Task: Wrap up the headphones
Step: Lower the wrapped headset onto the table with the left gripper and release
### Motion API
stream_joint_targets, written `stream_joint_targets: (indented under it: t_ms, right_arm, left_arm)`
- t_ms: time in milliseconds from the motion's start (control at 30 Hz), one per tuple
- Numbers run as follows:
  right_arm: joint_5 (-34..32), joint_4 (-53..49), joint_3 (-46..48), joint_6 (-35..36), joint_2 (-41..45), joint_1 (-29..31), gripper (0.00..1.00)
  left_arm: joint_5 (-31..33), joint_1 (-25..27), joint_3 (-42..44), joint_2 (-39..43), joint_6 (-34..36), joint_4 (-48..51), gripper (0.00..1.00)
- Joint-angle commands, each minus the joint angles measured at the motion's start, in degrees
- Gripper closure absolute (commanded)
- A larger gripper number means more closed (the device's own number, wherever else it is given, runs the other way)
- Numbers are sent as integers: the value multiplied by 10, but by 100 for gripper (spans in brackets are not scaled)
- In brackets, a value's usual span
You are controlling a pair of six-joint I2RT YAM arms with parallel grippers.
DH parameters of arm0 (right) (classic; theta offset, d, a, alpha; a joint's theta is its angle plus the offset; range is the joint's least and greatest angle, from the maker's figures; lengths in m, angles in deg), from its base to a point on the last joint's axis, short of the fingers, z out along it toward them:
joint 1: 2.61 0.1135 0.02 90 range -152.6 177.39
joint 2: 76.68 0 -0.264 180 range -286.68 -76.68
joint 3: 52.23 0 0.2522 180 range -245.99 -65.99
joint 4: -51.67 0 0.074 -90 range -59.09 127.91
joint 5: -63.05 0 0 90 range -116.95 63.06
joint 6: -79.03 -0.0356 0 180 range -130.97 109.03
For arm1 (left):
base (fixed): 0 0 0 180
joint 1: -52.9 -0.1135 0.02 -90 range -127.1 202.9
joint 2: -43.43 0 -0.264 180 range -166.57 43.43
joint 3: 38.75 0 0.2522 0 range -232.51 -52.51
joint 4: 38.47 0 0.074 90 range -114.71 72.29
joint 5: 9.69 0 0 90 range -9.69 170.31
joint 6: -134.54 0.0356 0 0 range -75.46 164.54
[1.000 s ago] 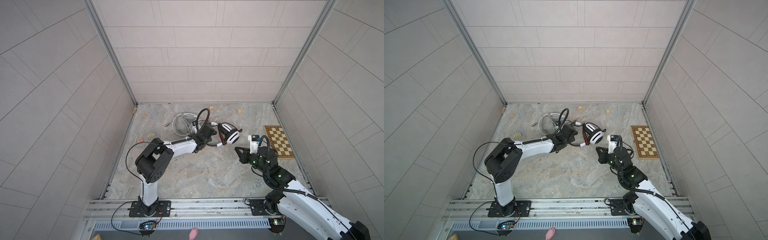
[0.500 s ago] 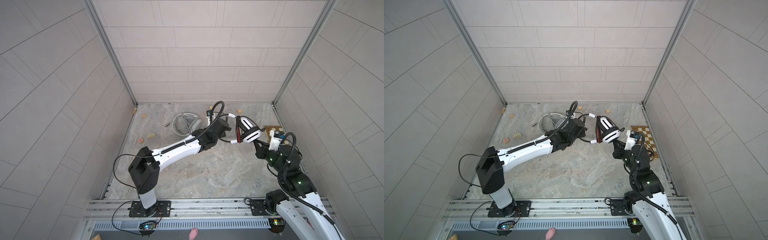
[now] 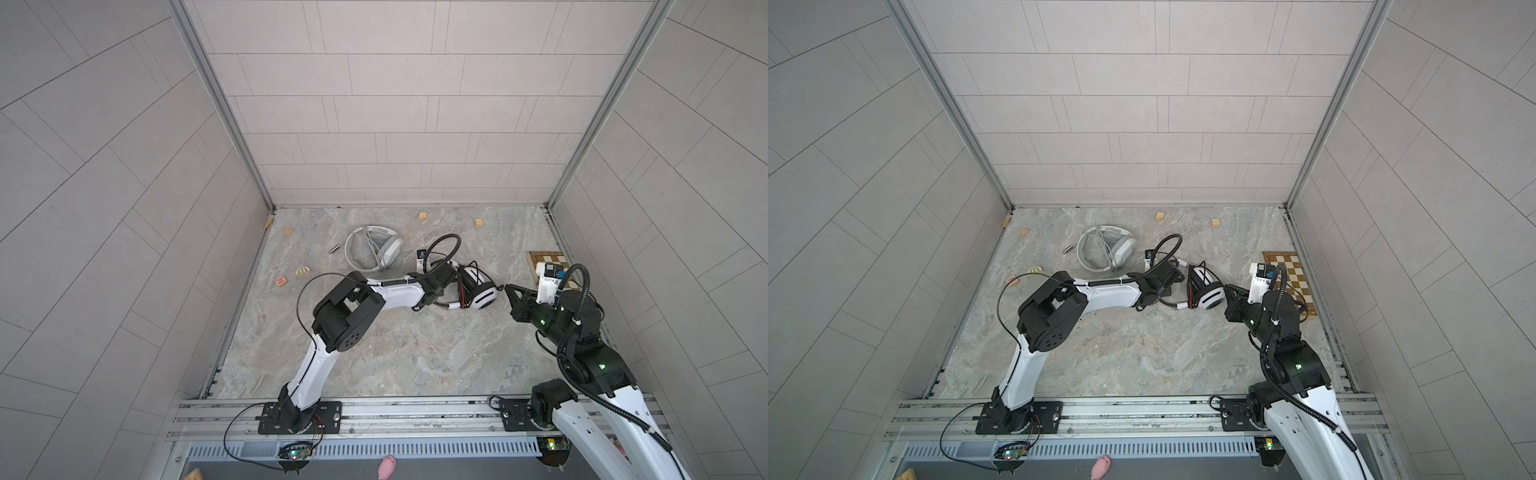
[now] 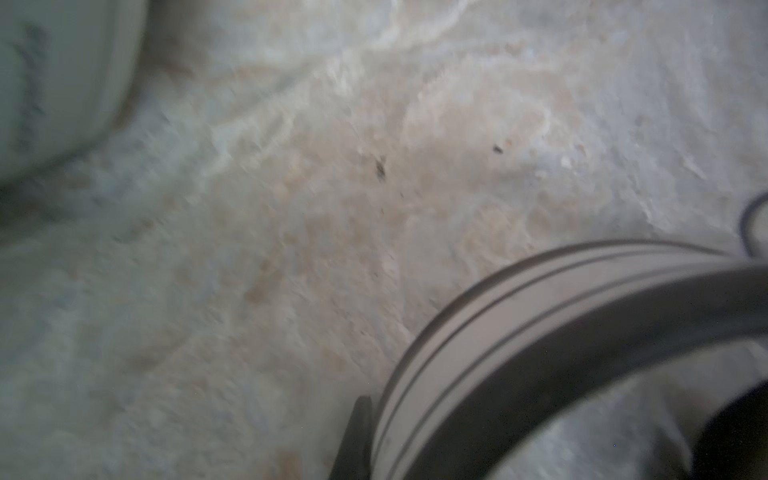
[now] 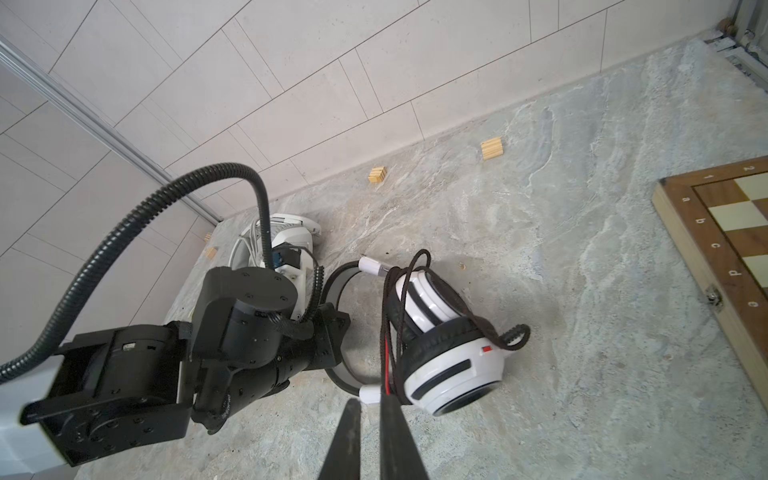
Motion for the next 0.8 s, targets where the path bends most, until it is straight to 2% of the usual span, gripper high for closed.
stream_joint_targets:
  t_ms: [0, 133, 333, 400, 567, 767]
  right_arm:
    - [11, -8, -6, 6, 3, -2, 87]
    - [14, -6, -1, 6, -1, -2, 88]
    - [16, -2, -3, 8, -11, -2, 88]
    - [17, 1, 1, 8, -13, -2, 88]
    - [13, 1, 14, 10, -18, -2, 87]
    - [9, 0, 32, 16, -22, -1, 87]
  left_arm:
    - [6, -8, -30, 12, 0, -20, 100]
    - [-6, -20, -34, 8, -5, -22, 100]
    - [-62, -39, -50, -14, -38, -20, 98]
    - [-79, -41, -64, -24, -37, -13, 87]
    - [-117, -41, -86, -40, -30, 4, 67]
    - [-116, -44, -73, -12, -4, 41, 50]
